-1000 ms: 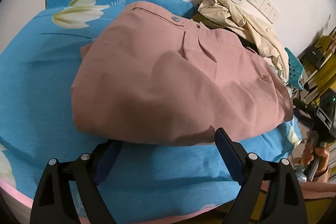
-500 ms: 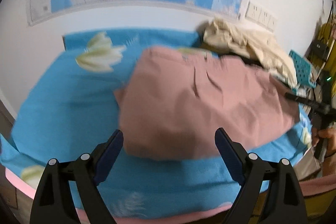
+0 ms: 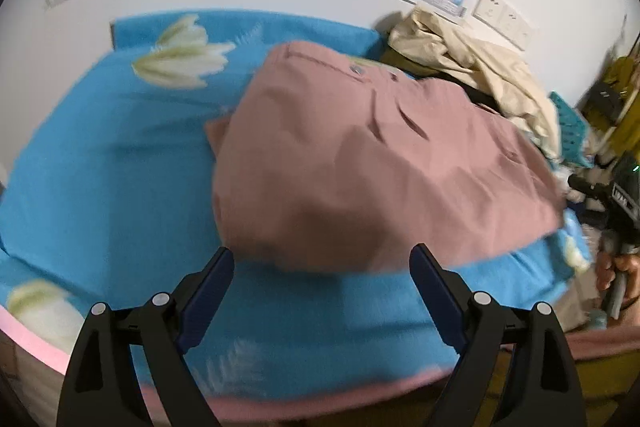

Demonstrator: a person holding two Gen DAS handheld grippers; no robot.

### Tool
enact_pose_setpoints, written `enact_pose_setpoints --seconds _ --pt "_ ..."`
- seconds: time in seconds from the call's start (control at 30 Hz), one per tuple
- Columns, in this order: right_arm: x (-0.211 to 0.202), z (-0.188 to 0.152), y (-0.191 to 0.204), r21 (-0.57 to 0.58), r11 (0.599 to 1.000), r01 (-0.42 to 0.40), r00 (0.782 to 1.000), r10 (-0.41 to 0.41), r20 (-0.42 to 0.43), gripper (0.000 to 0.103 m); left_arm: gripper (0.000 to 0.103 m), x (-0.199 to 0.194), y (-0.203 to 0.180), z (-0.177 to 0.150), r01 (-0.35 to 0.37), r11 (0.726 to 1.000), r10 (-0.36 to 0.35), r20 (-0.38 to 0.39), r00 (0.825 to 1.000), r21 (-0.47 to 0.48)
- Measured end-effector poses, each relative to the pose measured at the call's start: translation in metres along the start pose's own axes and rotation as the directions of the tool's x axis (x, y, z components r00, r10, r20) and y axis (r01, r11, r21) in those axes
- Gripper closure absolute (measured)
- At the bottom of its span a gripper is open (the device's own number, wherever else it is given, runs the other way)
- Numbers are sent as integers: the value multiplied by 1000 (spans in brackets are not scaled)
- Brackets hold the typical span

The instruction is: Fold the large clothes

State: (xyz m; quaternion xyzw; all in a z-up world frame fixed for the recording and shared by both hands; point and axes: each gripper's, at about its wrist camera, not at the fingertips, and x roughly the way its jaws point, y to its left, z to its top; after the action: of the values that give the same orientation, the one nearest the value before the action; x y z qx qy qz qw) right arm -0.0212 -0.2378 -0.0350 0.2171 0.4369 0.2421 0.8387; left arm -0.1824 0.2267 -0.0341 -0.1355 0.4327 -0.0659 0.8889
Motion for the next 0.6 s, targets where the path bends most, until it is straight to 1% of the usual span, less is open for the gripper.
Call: enact_pose_setpoints --seconds 0.03,0.07,0.13,0.17,0.23,0.33,0.37,0.43,0.47,0.6 --pt "-3 -7 -5 33 999 -15 1000 16 -18 12 17 -1 3 -4 36 999 -37 -14 999 -18" --pt "-5 -12 -9 59 998 -29 999 31 -31 11 17 1 4 -6 58 998 -59 -24 998 -30" --pt "-2 -22 -14 111 991 -70 994 78 -70 11 17 7 6 -10 119 991 -122 -54 991 -59" --pt "3 -26 -15 137 987 -86 991 99 -88 11 17 13 8 -11 145 985 -151 -70 986 -89" --pt "13 -28 -9 138 985 -99 988 114 -107 11 17 28 10 -10 178 975 -191 -92 977 -134" --pt "35 -25 3 137 981 -137 979 155 -133 11 16 37 5 -1 186 971 -198 -70 978 -150" --pt "39 -24 7 122 984 -127 982 143 -125 10 16 40 4 2 191 969 -203 -66 977 -156" --pt "45 -20 12 122 984 -132 982 147 -117 9 12 48 4 9 207 960 -219 -47 975 -188" --pt "47 -17 11 134 982 -137 982 153 -114 9 7 50 5 12 223 953 -236 -40 971 -203" --pt "58 -9 15 138 979 -150 981 165 -104 9 7 60 10 24 243 937 -255 -15 967 -251"
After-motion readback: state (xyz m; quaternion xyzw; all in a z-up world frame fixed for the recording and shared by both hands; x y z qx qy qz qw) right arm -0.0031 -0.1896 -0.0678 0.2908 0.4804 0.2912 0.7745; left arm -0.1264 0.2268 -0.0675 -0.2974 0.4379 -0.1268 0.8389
